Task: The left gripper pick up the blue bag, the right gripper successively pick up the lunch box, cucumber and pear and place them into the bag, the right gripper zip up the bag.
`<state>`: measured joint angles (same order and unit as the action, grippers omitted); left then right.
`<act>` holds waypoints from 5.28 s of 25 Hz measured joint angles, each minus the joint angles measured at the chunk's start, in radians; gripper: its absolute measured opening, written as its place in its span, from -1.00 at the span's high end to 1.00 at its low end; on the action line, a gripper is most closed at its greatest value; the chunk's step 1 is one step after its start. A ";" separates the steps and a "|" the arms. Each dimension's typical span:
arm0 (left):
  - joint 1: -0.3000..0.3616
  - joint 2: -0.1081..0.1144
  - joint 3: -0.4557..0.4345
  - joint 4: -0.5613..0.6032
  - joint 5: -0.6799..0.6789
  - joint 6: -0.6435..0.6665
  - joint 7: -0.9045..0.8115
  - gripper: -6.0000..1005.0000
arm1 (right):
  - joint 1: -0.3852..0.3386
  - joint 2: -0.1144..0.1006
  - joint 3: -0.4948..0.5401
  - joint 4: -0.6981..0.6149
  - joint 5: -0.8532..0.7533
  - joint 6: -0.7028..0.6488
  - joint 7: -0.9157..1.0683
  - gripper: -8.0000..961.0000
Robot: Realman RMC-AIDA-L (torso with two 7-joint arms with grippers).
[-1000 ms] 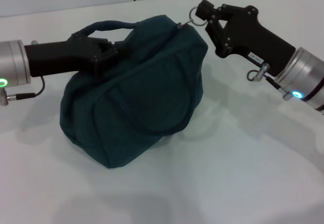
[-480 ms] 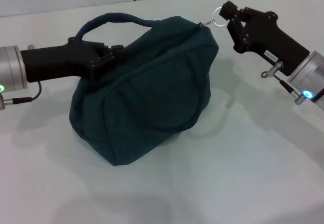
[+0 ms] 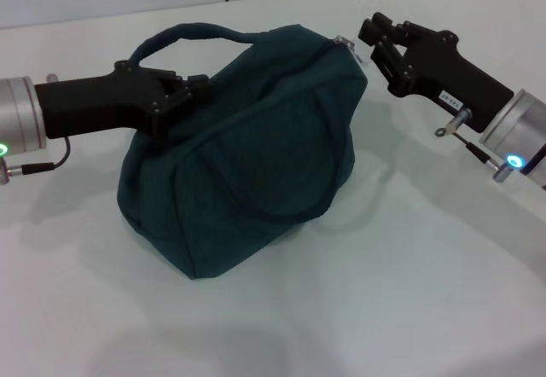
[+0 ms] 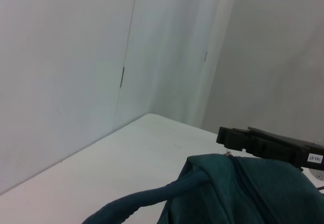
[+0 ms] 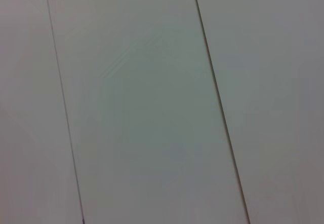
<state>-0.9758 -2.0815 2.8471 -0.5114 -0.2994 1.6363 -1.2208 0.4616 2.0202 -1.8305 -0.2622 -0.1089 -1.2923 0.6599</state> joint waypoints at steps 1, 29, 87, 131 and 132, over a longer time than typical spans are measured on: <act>0.001 0.000 0.000 0.000 -0.001 0.000 0.004 0.90 | -0.002 0.000 0.000 0.000 0.000 -0.001 0.001 0.89; 0.006 0.000 0.000 0.027 -0.009 -0.001 0.053 0.92 | 0.018 -0.041 0.002 0.005 -0.119 0.084 -0.028 0.28; 0.148 -0.002 -0.002 0.155 -0.315 -0.015 0.078 0.79 | -0.026 -0.009 0.056 -0.034 -0.121 0.124 0.026 0.74; 0.256 0.034 -0.001 0.113 -0.095 0.325 0.417 -0.55 | 0.080 -0.274 0.129 -0.204 -0.732 -0.410 0.463 -0.32; 0.247 0.035 -0.001 0.099 -0.086 0.333 0.409 -0.55 | 0.087 -0.284 0.156 -0.227 -0.779 -0.414 0.502 -0.32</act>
<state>-0.7286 -2.0465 2.8464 -0.4128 -0.3850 1.9694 -0.8121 0.5489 1.7361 -1.6749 -0.4890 -0.8882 -1.7060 1.1624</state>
